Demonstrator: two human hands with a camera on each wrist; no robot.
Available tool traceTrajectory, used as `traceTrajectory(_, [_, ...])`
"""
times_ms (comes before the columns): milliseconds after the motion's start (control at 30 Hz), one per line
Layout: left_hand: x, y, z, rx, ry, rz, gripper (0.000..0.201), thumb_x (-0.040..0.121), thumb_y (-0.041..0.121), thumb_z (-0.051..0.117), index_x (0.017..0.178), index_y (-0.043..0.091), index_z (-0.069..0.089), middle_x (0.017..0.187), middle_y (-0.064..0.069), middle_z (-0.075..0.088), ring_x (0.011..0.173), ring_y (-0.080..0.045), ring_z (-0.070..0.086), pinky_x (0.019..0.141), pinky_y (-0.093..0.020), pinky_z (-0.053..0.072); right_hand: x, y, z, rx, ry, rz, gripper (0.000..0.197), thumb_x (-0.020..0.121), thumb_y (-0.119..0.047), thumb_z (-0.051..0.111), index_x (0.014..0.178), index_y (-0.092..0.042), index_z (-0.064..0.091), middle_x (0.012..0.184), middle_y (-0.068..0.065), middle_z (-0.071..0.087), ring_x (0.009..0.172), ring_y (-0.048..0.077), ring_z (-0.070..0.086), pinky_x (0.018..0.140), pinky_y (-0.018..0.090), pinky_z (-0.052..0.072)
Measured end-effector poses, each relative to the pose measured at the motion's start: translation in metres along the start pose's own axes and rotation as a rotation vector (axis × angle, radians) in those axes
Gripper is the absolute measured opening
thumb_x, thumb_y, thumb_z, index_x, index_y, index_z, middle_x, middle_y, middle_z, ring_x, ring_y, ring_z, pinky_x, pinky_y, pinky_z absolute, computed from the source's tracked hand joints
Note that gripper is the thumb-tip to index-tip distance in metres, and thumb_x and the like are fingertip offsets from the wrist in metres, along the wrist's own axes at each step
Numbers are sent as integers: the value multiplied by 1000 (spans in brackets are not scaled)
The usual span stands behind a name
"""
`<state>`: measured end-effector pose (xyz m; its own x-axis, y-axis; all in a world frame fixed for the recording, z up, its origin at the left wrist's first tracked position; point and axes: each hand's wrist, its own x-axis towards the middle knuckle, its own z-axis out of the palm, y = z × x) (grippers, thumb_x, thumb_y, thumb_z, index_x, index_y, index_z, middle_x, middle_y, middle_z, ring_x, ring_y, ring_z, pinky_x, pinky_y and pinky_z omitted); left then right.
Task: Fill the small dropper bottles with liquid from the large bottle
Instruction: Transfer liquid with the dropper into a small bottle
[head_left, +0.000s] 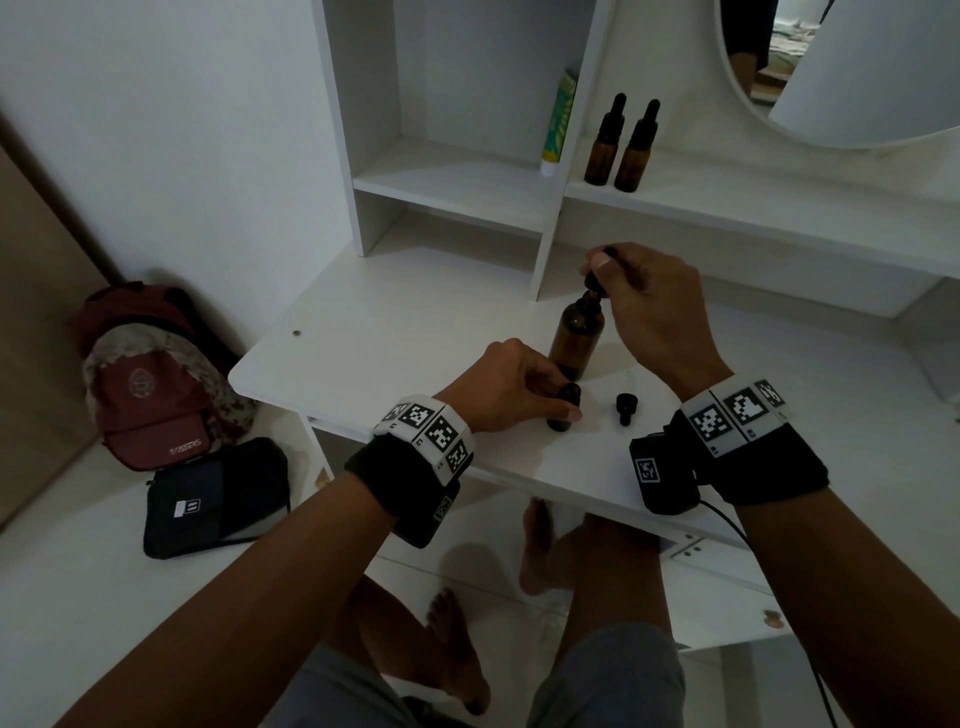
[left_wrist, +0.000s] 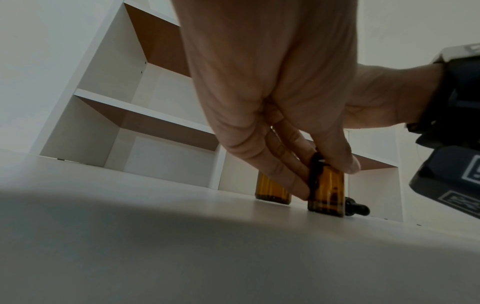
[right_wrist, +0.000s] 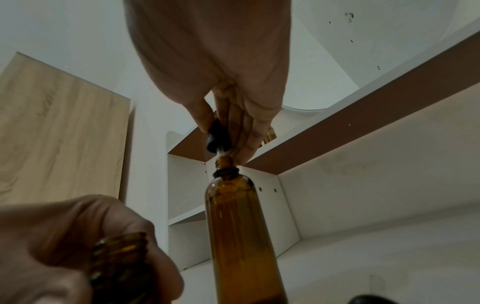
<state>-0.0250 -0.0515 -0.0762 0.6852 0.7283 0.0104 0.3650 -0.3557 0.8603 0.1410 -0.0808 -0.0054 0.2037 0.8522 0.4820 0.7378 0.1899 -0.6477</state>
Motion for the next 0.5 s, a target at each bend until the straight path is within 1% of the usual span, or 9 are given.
traceTrajectory(67, [0, 0, 0, 3, -2, -5, 29, 76, 22, 84, 103, 13, 78, 96, -2, 78, 88, -8, 73, 91, -24, 57, -1, 2, 0, -6, -5, -10, 28, 99, -22, 48, 101, -6, 71, 91, 9, 72, 85, 22, 69, 82, 38, 57])
traceTrajectory(133, [0, 0, 0, 3, -4, -6, 29, 76, 22, 84, 104, 13, 78, 96, -1, 78, 88, -7, 73, 90, -22, 56, -2, 3, 0, -9, -3, -17, 27, 99, -21, 48, 101, -7, 71, 91, 9, 72, 85, 22, 69, 83, 39, 57])
traceTrajectory(267, [-1, 1, 0, 2, -4, -1, 29, 77, 21, 83, 104, 13, 78, 96, -1, 78, 87, -6, 73, 89, -19, 55, -1, 0, 1, 7, 4, 3, 27, 99, -25, 48, 103, -10, 70, 93, 6, 72, 87, 18, 68, 84, 35, 57])
traceTrajectory(400, [0, 1, 0, -2, -2, -2, 29, 76, 21, 84, 103, 13, 78, 96, -1, 78, 87, -6, 73, 88, -19, 55, -1, 1, 0, -33, -12, -33, 27, 99, -21, 48, 102, -7, 71, 91, 8, 72, 84, 20, 68, 81, 36, 57])
traceTrajectory(433, [0, 1, 0, -1, -1, -3, 29, 76, 21, 84, 103, 13, 78, 95, -1, 78, 87, -6, 73, 88, -18, 55, -1, 1, 0, -32, -16, -28, 27, 99, -21, 48, 102, -7, 71, 92, 9, 72, 84, 21, 68, 81, 35, 57])
traceTrajectory(500, [0, 1, -1, 1, -1, -2, 28, 76, 21, 84, 103, 13, 78, 95, -1, 78, 86, -6, 73, 87, -17, 55, 0, 2, 1, -25, -17, -12, 26, 100, -22, 48, 104, -8, 70, 94, 8, 72, 86, 19, 68, 80, 26, 56])
